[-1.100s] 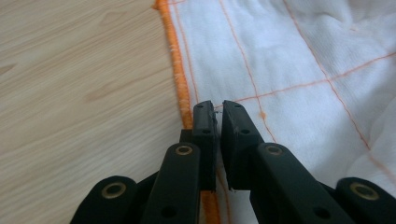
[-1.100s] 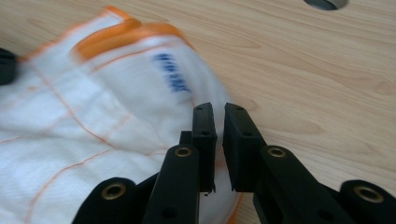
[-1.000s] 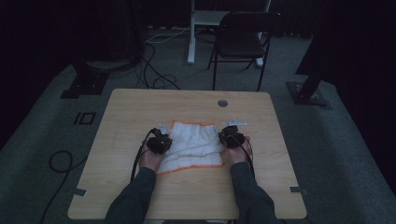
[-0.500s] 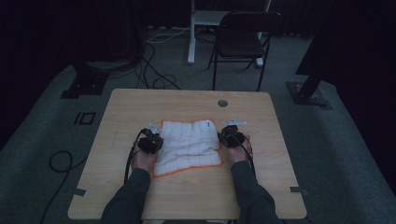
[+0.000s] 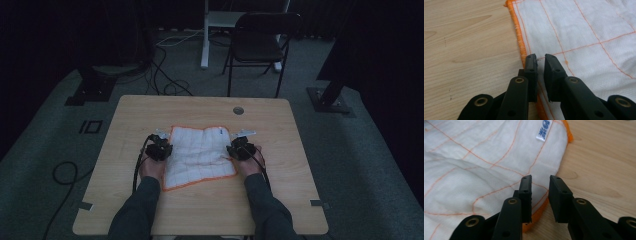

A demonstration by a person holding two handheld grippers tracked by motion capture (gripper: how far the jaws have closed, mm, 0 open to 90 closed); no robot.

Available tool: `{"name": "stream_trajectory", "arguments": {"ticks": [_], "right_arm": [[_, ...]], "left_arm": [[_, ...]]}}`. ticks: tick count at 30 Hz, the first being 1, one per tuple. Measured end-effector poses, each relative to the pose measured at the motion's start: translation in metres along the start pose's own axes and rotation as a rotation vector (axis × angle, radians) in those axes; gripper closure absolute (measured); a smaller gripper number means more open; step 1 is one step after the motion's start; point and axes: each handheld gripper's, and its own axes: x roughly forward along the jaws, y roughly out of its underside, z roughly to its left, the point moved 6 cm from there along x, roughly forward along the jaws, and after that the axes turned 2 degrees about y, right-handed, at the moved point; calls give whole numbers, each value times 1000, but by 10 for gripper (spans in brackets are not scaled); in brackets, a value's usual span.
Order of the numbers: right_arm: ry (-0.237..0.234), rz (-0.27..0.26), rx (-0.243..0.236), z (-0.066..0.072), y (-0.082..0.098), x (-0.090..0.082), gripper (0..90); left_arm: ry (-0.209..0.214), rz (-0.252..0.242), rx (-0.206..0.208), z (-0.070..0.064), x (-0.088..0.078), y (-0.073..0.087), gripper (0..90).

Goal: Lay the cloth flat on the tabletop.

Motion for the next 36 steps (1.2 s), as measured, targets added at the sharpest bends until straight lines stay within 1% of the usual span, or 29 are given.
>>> {"name": "stream_trajectory", "arguments": {"ticks": [4, 7, 10, 12, 15, 18, 21, 23, 26, 28, 31, 33, 35, 36], "right_arm": [[12, 19, -6, -2, 3, 9, 739], [5, 15, 18, -4, 3, 12, 759], [6, 15, 0, 0, 2, 13, 768], [8, 14, -2, 1, 2, 13, 767], [21, 10, 10, -2, -1, 16, 764], [33, 5, 13, -6, -5, 20, 768], [49, 1, 10, -9, -9, 25, 769], [59, 0, 12, -12, -12, 28, 768], [66, 6, 28, -16, -17, 32, 762], [65, 13, 44, -18, -19, 33, 752], [61, 10, 41, -17, -19, 30, 743], [53, -3, 39, -17, -18, 24, 735], [42, -19, 50, -16, -15, 15, 722], [38, -24, 46, -15, -13, 11, 720]], "left_arm": [[-4, 0, -5, 1, 1, -2, 810], [-13, 1, 5, 1, 1, -1, 809], [-23, -2, 3, 2, -1, 1, 810], [-21, -4, -4, 4, -2, 2, 809], [-19, -2, -10, 5, -2, 3, 808], [-21, -5, -7, 5, -2, 3, 800], [-15, -8, -17, 6, -1, 2, 783], [-14, -8, -11, 5, -1, 2, 776], [-10, -10, -12, 4, -1, 1, 744], [-5, -17, -2, 1, -4, 0, 725], [17, -39, 17, -5, -11, -2, 720], [29, -49, 31, -9, -16, -2, 721], [37, -52, 59, -14, -22, 0, 721], [38, -54, 72, -16, -24, 1, 722]]}}
